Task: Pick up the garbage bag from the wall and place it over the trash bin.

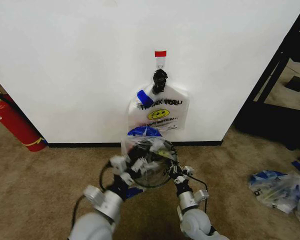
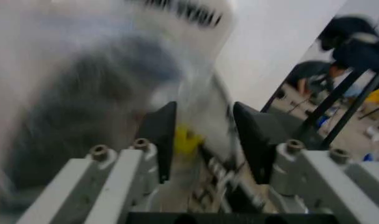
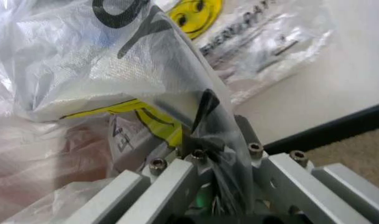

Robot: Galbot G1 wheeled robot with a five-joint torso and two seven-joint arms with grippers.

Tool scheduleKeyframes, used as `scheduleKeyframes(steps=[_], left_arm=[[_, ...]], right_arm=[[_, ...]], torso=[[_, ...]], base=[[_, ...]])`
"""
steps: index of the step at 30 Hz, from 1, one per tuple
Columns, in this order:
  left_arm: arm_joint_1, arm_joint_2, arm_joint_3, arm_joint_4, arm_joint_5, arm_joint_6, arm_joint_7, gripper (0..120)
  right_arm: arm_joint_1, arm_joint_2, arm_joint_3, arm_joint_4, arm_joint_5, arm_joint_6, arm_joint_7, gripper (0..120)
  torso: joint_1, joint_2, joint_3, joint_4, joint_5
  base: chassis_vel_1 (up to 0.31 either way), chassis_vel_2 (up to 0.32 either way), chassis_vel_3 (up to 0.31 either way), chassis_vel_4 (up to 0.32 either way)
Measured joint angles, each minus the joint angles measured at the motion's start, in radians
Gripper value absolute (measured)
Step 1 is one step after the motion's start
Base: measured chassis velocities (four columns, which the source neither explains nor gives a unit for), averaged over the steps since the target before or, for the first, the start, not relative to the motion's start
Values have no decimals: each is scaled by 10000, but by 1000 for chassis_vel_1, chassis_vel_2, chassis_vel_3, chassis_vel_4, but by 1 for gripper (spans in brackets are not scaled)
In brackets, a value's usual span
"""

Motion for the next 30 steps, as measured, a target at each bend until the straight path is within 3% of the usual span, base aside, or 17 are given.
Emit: scheduleKeyframes(steps=[10, 21, 30], left_arm=[[-1187, -985, 133, 1473, 215, 861, -1395, 0], [-1667, -1420, 117, 2485, 1919, 1452, -2369, 0], [-2016, -1636, -21, 3038, 2312, 1654, -2954, 0]], right_arm=[[-177, -36, -206, 145, -778, 354, -520, 0], [-229, -25, -294, 228, -1265, 669, -857, 0], [-308, -5, -271, 41, -1939, 1034, -1195, 0]], torso=[[0, 0, 1, -1, 0], [0, 0, 1, 1, 0], [0, 0, 2, 1, -1]], base=[[0, 0, 0, 0], [0, 0, 0, 0], [0, 0, 0, 0]])
